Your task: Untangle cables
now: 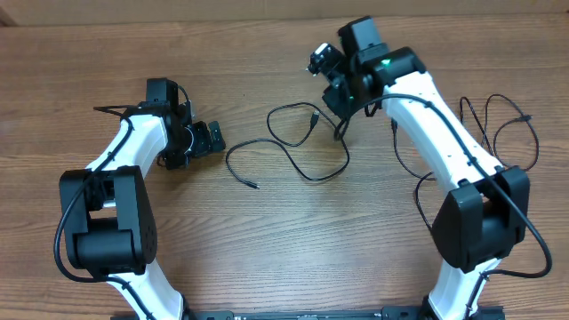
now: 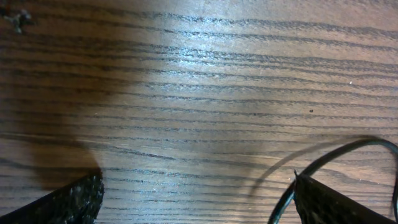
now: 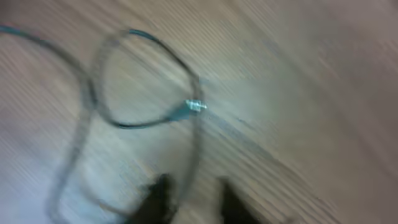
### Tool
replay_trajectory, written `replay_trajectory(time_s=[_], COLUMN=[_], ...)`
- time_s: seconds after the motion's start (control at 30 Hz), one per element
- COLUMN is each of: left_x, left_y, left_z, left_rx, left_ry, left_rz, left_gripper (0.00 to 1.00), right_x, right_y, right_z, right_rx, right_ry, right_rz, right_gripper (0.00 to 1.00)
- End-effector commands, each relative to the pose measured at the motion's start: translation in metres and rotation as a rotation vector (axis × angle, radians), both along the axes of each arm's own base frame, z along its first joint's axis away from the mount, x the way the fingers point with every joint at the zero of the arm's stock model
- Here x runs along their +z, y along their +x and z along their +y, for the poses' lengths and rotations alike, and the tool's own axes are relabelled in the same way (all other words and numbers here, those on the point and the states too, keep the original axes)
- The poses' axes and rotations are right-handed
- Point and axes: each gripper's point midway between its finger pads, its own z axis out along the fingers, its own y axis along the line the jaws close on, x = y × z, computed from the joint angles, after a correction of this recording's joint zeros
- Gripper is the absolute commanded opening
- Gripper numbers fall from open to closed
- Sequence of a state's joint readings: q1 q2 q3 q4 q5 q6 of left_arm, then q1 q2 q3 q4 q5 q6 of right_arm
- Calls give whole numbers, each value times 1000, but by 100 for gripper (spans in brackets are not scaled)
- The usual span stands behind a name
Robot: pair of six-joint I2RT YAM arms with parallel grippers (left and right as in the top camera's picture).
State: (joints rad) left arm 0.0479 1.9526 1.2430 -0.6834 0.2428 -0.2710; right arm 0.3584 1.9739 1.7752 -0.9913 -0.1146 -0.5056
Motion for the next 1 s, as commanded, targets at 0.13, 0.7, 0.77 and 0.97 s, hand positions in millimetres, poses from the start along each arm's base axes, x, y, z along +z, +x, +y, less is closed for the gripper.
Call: replay_trajectory(time_s=[0.13, 0.7, 0.77, 0.97], left_x=[-58, -58, -58, -58], left_y=[-47, -47, -47, -47], left_z=[17, 17, 17, 17], left_rx=[25, 25, 25, 25], left_ry=[59, 59, 59, 59], left_rz=[202, 202, 202, 202], left_gripper=[99, 99, 100, 100], right_x=[3, -123, -133, -152], right_y=[-30, -33, -34, -33], right_z=[70, 113, 111, 98], right_rx=[87, 151, 168, 156], right_ry=[308, -188, -207, -232], right_rz=[165, 48, 57, 96], right_gripper=[54, 60, 59, 62])
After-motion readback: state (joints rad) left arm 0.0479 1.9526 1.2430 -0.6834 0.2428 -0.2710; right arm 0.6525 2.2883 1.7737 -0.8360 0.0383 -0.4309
